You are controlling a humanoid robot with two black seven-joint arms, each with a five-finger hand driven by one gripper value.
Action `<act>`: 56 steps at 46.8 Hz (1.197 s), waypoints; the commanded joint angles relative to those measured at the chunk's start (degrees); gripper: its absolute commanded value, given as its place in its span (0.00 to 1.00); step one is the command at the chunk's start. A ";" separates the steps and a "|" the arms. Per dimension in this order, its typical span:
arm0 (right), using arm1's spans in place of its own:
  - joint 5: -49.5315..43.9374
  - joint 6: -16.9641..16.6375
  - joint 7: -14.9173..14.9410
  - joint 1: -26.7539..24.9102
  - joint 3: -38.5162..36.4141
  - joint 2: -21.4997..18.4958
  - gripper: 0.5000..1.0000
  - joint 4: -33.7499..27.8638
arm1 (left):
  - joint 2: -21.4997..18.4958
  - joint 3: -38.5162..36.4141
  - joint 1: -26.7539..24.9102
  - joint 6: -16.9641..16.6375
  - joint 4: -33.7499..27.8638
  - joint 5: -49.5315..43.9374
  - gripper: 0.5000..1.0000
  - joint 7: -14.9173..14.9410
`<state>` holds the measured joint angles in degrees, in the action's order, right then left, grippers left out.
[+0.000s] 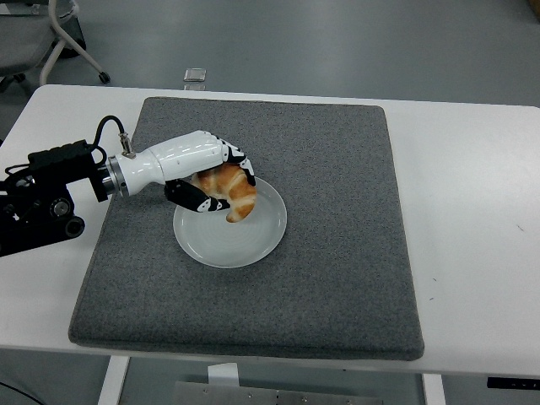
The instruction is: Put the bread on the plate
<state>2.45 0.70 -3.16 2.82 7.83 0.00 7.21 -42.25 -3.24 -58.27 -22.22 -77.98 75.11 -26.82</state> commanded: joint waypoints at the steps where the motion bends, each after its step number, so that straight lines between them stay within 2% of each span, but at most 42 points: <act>1: 0.01 0.00 -0.01 0.00 0.00 0.00 0.86 0.00 | 1.11 -0.01 1.84 -1.41 1.95 0.30 0.00 -0.60; 9: 0.01 0.00 -0.01 0.08 0.00 0.00 0.86 0.00 | 3.57 0.25 3.16 -3.00 5.12 0.30 0.00 -0.87; 21: 0.01 0.00 -0.01 0.43 0.00 0.00 0.86 0.00 | 5.86 0.52 4.03 -3.09 6.62 -0.31 0.00 -0.78; 33: 0.01 0.00 -0.01 0.43 0.00 0.00 0.86 0.00 | 5.95 0.52 5.88 -3.79 6.79 -0.58 0.00 -0.78; 39: 0.01 0.00 -0.01 0.43 0.00 0.00 0.86 0.00 | 6.04 0.78 6.58 -5.19 7.76 -0.84 0.00 -0.78; 40: 0.01 0.00 -0.01 0.43 0.00 0.00 0.86 0.00 | 6.04 0.87 6.67 -5.55 7.85 -0.84 0.02 -0.78; 47: 0.01 0.00 -0.01 0.43 0.00 0.00 0.86 0.00 | 6.13 0.87 7.90 -8.36 8.55 -0.93 0.31 -0.78; 52: 0.01 0.00 -0.01 0.43 0.00 0.00 0.86 0.00 | 6.13 0.87 8.52 -8.45 8.55 -0.93 0.38 -0.78; 56: 0.01 0.00 -0.01 0.43 0.00 0.00 0.86 0.00 | 6.13 0.87 8.87 -8.45 8.55 -0.93 0.39 -0.78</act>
<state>2.47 0.70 -3.16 3.25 7.82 0.00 7.21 -36.12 -2.35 -49.64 -30.69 -69.43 74.15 -27.59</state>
